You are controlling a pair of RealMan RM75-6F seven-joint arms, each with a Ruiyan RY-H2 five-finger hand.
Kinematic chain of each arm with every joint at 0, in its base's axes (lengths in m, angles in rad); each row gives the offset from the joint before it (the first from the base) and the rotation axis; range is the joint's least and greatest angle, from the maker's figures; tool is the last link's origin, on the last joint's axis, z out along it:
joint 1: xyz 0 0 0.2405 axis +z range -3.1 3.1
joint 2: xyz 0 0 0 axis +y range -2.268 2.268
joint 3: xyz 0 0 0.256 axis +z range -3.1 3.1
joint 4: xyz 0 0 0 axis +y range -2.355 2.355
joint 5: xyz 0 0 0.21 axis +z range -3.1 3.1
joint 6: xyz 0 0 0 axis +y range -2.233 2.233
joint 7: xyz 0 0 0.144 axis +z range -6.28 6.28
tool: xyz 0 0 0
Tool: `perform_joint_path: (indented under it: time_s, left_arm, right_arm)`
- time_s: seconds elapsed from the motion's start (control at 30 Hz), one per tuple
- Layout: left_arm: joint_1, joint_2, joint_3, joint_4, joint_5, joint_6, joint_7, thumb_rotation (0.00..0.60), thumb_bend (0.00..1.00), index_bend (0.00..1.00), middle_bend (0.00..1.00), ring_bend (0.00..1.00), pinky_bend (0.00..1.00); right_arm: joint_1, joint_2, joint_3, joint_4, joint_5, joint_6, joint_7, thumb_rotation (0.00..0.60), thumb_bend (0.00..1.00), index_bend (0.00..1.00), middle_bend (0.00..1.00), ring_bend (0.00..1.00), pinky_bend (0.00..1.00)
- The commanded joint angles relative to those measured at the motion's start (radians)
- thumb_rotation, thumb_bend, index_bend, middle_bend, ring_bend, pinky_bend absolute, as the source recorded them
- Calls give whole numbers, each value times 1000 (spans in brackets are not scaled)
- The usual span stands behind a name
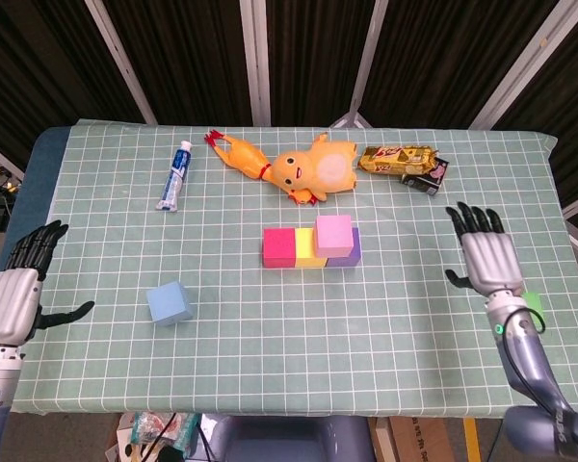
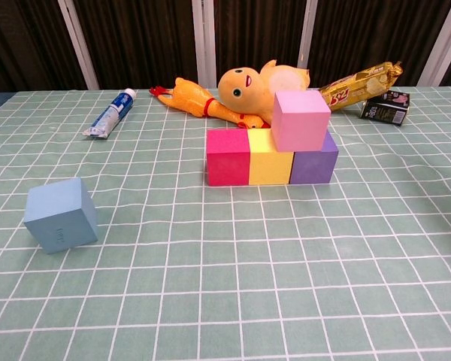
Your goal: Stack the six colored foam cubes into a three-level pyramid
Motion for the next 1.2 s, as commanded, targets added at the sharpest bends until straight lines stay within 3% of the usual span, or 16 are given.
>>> perform_joint_path:
  time_s: [0.03,0.1,0.17,0.2,0.3,0.47,0.6,0.73,0.77,0.83,0.93,1.0,1.07,1.2]
  left_arm:
    - [-2,-11,2,3,-7,0,12,600,109,0,18,0,18]
    - [-3,-22,5,6,-12,-1,25,600,109,0,18,0,18]
    - [-3,-35,11,9,-20,-5,39,600,109,0,18,0,18]
    - [-3,-40,13,11,-23,-6,45,600,109,0,18,0,18]
    - [-5,-59,19,14,-35,-11,66,600,109,0,18,0,18]
    - [-6,-81,24,10,-41,-5,100,600,109,0,18,0,19]
    - [-5,-96,31,1,-42,-3,125,600,109,0,19,0,19]
    - [-11,-118,36,-8,-45,-4,163,600,110,0,20,0,19]
    - [-13,-125,36,-9,-47,-5,174,600,110,0,20,0,18]
    - [-19,-140,37,-9,-55,-9,195,600,109,0,20,0,18]
    - [-28,-164,37,-5,-70,-15,228,600,109,0,20,0,19]
    - [-34,-180,36,0,-86,-21,249,600,109,0,19,0,18]
    - [-43,-197,35,12,-110,-30,278,600,109,0,17,0,19]
    - [-70,-243,23,41,-188,-50,351,600,109,0,15,0,19]
  right_arm:
    - [-156,-20,-39,41,-138,118,112,600,273,0,0,0,0]
    - [-214,-25,-46,61,-181,158,136,600,273,0,0,0,0]
    - [-269,-35,-39,79,-217,192,181,600,273,0,66,29,0]
    - [-288,-42,-28,88,-229,211,205,600,273,0,139,75,0]
    - [-363,-97,28,163,-285,305,306,600,297,45,429,332,66]
    - [-430,-185,120,307,-333,408,329,600,493,281,672,560,264]
    - [-457,-221,166,371,-342,408,351,600,522,380,753,633,315]
    - [-479,-227,205,404,-330,372,373,600,522,406,782,627,316]
    - [-485,-228,216,412,-328,366,375,600,522,407,779,606,313]
    - [-496,-227,230,419,-328,347,377,600,523,350,662,487,268]
    - [-505,-209,215,414,-338,278,368,600,515,63,261,170,64]
    - [-506,-192,207,403,-339,229,355,600,502,0,111,51,3]
    - [-504,-174,202,385,-329,179,326,600,496,0,52,14,0]
    - [-513,-162,227,362,-325,150,318,600,496,0,44,9,0]
